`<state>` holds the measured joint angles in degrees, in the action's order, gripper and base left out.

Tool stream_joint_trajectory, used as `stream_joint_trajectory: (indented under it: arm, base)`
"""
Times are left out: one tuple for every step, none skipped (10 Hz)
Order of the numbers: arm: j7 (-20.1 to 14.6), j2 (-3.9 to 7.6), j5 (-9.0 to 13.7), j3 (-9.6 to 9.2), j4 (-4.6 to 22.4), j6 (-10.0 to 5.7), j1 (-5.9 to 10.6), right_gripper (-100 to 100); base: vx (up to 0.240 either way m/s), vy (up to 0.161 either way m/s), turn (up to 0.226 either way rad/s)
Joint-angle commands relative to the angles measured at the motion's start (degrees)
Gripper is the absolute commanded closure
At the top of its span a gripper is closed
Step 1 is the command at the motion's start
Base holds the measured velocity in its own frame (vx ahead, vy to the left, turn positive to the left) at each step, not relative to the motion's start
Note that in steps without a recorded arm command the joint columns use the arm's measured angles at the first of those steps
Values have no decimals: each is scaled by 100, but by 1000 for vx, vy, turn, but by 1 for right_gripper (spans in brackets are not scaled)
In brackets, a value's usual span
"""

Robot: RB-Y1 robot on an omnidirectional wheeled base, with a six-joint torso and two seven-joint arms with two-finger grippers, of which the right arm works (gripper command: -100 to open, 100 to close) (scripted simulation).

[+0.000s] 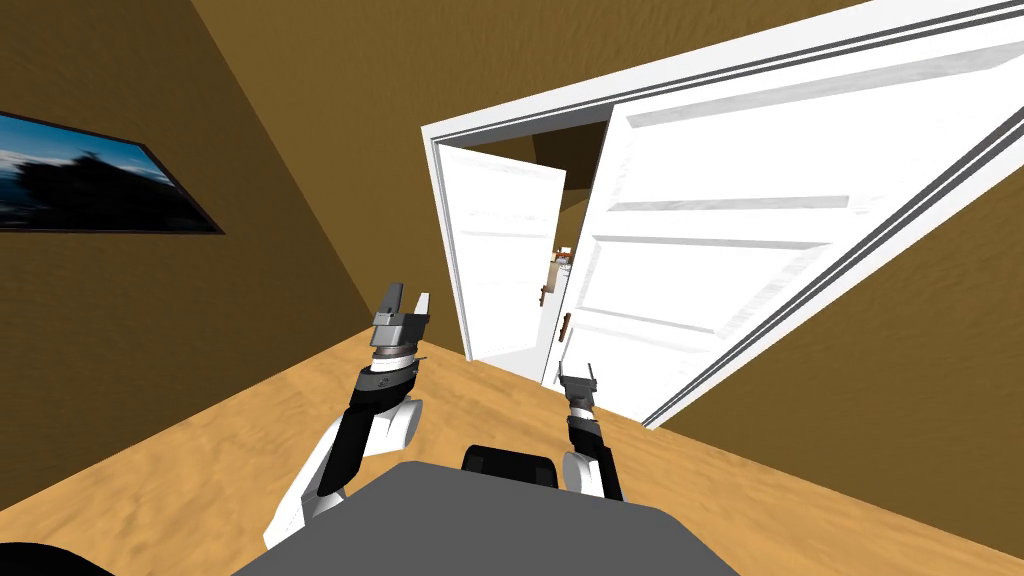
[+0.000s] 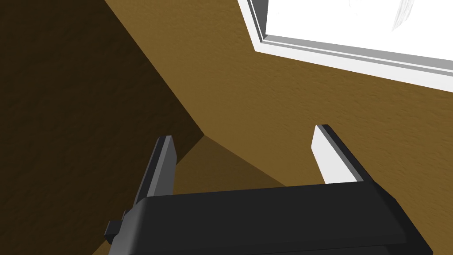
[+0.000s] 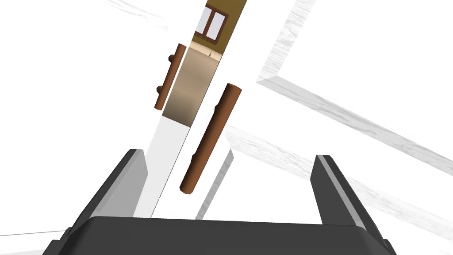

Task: Push the door open

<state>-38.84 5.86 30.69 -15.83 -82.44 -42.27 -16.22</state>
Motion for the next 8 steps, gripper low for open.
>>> stream_joint_trajectory:
  arm:
    - [-223, 26, 151, -47, 228, -100, 54, -100]
    - [-336, 29, 240, -80, 357, -150, 86, -100]
    - [-447, 31, 327, -111, 483, -199, 117, -100]
    - [-550, 32, 408, -140, 600, -245, 145, -100]
    - [-653, 33, 488, -170, 717, -290, 174, -100]
    - [-756, 35, 569, -199, 834, -335, 203, -100]
    - [-859, 36, 649, -228, 951, -381, 231, -100]
    - [-956, 37, 726, -256, 1061, -424, 259, -100]
  base:
    - [84, -43, 44]
    - [84, -44, 40]
    - [94, -36, 46]
    - [90, -35, 38]
    - [97, -33, 35]
    - [95, -38, 31]
    - [97, -39, 37]
    - [97, -34, 37]
